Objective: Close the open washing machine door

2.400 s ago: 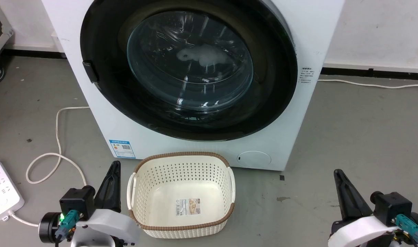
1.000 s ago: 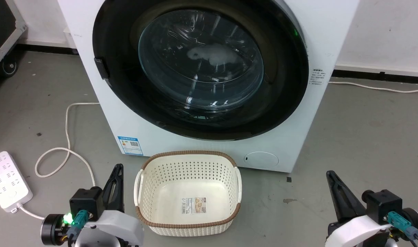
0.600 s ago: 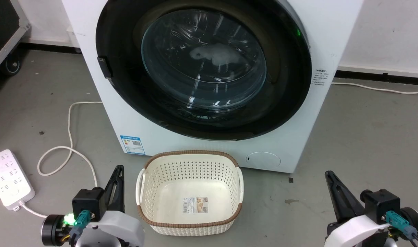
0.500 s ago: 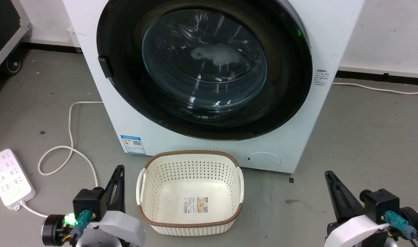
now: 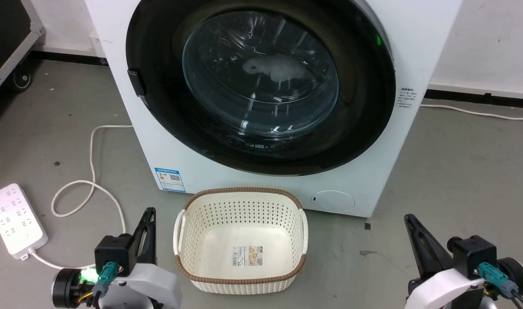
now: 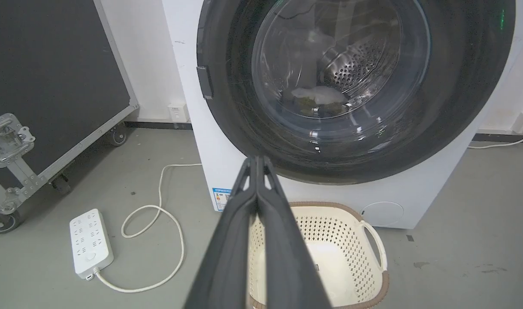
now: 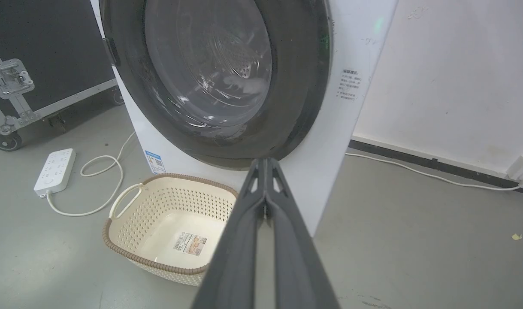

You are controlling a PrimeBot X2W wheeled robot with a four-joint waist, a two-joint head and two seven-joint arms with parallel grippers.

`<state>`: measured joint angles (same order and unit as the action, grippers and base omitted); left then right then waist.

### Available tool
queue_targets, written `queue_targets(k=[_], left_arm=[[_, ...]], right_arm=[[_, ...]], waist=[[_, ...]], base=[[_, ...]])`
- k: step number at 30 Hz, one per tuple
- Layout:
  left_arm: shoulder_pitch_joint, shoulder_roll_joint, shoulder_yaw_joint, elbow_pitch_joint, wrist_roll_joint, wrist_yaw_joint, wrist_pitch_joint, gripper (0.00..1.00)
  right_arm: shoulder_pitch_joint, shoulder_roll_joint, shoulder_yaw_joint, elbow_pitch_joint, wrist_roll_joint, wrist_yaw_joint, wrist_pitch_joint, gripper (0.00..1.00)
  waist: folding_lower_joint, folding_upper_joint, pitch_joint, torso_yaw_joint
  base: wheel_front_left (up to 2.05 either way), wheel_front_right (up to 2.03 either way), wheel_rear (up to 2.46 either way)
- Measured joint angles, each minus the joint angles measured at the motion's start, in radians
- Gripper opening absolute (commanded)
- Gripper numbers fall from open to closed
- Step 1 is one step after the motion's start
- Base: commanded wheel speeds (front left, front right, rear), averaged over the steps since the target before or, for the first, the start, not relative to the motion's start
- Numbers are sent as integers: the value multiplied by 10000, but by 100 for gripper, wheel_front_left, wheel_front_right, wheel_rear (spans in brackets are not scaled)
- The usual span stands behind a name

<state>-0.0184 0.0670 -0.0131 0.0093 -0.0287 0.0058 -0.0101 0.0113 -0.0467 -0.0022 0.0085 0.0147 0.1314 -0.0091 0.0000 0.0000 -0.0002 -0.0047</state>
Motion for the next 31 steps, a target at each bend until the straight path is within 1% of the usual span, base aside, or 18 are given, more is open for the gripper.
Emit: queue_targets(k=[6, 31], left_arm=[[37, -148, 75, -33, 203, -15, 92, 0], [41, -165, 113, -48, 270, -15, 98, 0]], right_arm=[[0, 0, 15, -23, -71, 0, 84, 0], [-1, 0, 21, -36, -71, 0, 86, 0]], waist=[[0, 1, 2, 47], [1, 0, 2, 47]], base=[[0, 0, 0], [0, 0, 0]])
